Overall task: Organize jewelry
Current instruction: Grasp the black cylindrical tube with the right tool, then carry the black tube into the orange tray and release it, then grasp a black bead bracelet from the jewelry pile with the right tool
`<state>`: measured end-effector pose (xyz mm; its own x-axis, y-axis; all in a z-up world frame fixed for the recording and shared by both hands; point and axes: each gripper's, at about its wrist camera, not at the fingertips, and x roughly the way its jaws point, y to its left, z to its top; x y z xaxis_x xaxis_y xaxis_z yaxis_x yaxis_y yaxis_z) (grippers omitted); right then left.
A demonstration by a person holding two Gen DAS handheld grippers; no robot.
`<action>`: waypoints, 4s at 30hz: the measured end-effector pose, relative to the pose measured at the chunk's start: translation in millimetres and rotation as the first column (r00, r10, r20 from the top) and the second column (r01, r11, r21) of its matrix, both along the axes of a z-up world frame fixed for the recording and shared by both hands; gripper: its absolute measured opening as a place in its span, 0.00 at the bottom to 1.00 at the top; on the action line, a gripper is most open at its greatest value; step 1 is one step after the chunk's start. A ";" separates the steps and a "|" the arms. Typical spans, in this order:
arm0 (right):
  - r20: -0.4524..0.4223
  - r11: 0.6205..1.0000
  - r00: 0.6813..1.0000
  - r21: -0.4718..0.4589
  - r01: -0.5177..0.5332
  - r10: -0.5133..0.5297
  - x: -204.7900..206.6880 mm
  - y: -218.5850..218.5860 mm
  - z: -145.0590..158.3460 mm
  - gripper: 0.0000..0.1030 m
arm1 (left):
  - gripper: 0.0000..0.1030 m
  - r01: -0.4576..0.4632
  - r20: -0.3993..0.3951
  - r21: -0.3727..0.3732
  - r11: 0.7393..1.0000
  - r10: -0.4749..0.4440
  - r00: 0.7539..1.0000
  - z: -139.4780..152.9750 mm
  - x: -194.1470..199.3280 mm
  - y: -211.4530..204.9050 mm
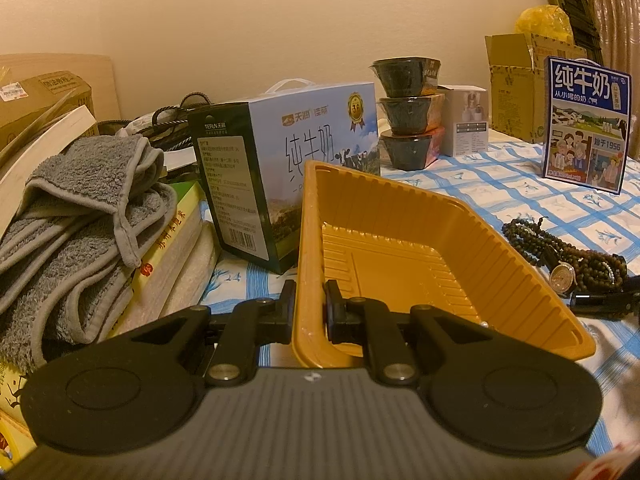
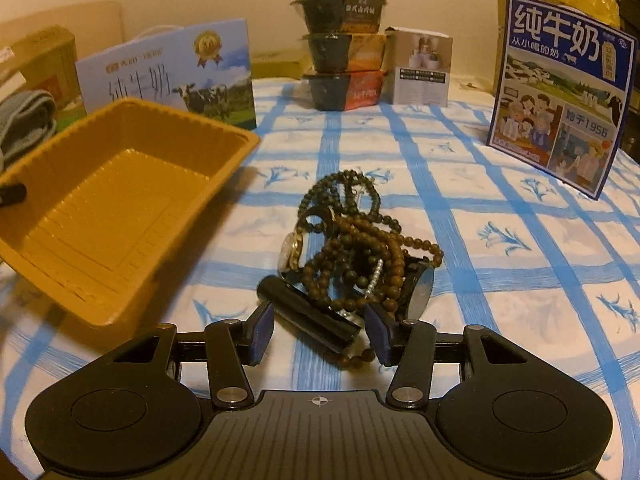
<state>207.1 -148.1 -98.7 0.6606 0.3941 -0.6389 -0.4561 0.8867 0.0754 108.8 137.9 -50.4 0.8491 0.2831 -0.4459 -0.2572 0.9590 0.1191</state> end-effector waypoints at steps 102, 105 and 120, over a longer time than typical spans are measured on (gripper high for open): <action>-0.189 0.951 0.974 0.257 0.173 -0.126 8.4 -22.7 5.9 0.34 | 0.12 -0.005 -0.003 -0.010 1.000 0.005 1.000 -4.3 -1.1 3.5; -0.231 0.936 0.960 0.274 0.219 -0.157 17.6 -35.2 -2.5 0.33 | 0.12 -0.004 -0.004 -0.006 1.000 0.004 1.000 -3.8 -0.2 3.7; -0.214 0.907 0.955 0.324 0.269 -0.207 23.1 -42.4 -4.1 0.08 | 0.12 -0.003 -0.006 -0.002 1.000 0.003 1.000 -3.2 2.6 4.7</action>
